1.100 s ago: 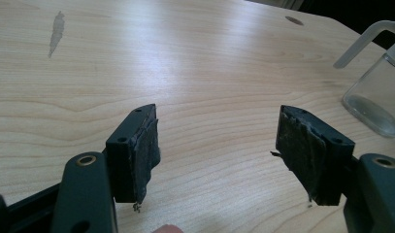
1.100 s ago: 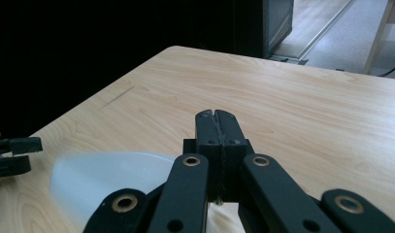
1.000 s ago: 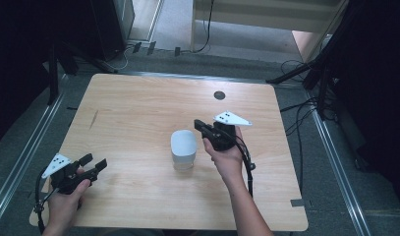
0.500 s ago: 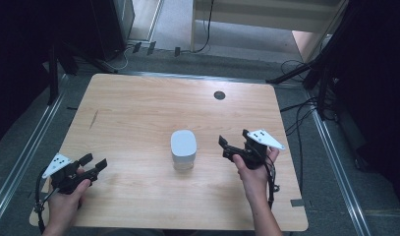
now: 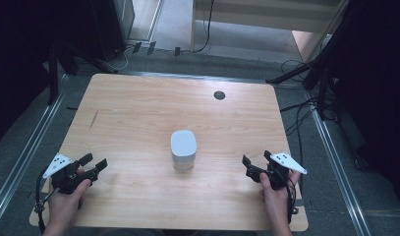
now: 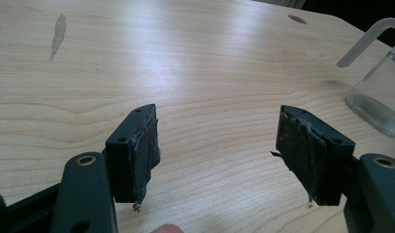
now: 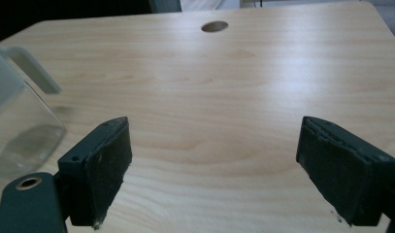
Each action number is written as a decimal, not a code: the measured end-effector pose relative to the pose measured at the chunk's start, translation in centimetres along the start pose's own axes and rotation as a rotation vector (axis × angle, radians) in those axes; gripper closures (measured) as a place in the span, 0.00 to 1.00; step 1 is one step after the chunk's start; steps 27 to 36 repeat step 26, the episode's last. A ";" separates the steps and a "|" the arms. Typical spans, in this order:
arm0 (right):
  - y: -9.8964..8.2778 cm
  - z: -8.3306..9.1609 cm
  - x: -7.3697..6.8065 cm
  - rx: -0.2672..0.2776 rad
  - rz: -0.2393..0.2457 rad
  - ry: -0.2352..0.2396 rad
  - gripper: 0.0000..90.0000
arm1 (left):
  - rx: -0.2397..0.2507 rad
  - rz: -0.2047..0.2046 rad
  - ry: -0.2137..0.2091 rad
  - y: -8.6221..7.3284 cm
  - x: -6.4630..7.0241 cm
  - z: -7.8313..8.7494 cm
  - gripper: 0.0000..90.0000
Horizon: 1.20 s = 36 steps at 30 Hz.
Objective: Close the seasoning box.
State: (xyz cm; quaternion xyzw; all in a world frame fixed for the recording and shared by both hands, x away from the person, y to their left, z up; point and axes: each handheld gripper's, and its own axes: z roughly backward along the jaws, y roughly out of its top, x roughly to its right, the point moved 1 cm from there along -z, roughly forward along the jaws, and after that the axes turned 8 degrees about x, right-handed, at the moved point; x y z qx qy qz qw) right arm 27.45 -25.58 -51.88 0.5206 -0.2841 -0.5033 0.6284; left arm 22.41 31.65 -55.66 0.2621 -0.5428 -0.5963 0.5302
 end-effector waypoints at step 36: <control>-3.7 3.5 4.8 -0.027 -0.045 -0.091 0.16 | 0.003 -0.014 -0.007 0.0 0.1 0.0 0.35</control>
